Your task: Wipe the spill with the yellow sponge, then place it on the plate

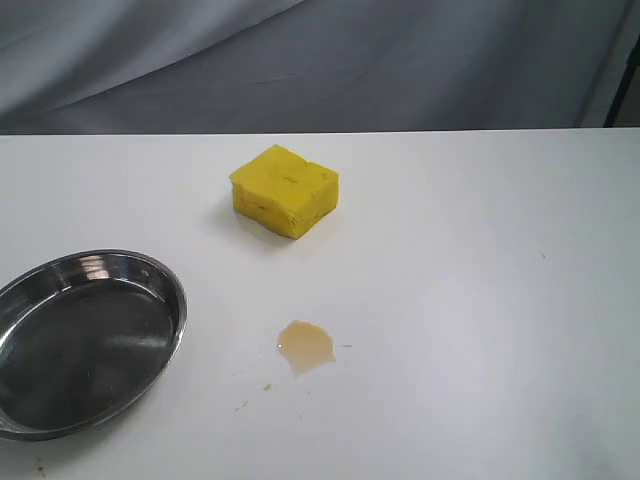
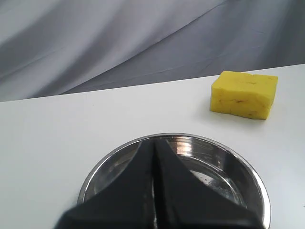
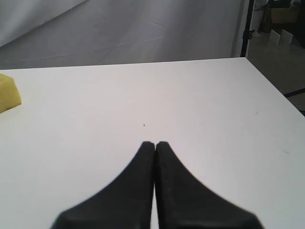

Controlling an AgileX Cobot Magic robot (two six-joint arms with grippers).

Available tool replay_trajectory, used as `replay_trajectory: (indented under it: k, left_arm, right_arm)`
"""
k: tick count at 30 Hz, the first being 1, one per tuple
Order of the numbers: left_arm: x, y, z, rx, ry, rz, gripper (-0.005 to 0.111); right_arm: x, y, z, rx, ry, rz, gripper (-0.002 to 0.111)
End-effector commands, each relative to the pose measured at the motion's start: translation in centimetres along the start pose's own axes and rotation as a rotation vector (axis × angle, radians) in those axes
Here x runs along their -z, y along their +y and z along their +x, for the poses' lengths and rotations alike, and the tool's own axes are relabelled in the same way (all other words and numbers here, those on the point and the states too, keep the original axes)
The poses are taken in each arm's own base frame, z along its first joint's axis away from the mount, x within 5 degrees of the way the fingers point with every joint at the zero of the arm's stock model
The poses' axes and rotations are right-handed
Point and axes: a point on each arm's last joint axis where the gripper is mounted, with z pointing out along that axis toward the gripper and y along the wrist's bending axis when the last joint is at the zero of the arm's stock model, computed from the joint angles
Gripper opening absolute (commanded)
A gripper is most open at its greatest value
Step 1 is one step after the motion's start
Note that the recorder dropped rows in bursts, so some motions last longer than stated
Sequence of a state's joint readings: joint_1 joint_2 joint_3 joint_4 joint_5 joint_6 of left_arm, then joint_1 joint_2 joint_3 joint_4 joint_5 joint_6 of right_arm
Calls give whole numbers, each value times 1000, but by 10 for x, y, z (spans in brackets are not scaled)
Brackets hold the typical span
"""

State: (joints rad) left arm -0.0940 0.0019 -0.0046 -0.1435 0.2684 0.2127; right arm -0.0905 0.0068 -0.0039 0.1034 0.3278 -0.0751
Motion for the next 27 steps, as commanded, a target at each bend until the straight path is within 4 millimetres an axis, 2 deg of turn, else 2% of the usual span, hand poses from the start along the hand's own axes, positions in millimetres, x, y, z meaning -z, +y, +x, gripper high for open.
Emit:
replay_trajectory:
  k: [1,25,27]
  left_arm:
    - [0,0,1,-8,-2,3,0]
    - [0,0,0,-7,-14,1,0]
    - [0,0,-5,72,-67,6,0]
  right_arm:
    - [0,0,1,4,1,0,0]
    - [0,0,1,4,1,0,0]
    - [0,0,1,4,1,0,0]
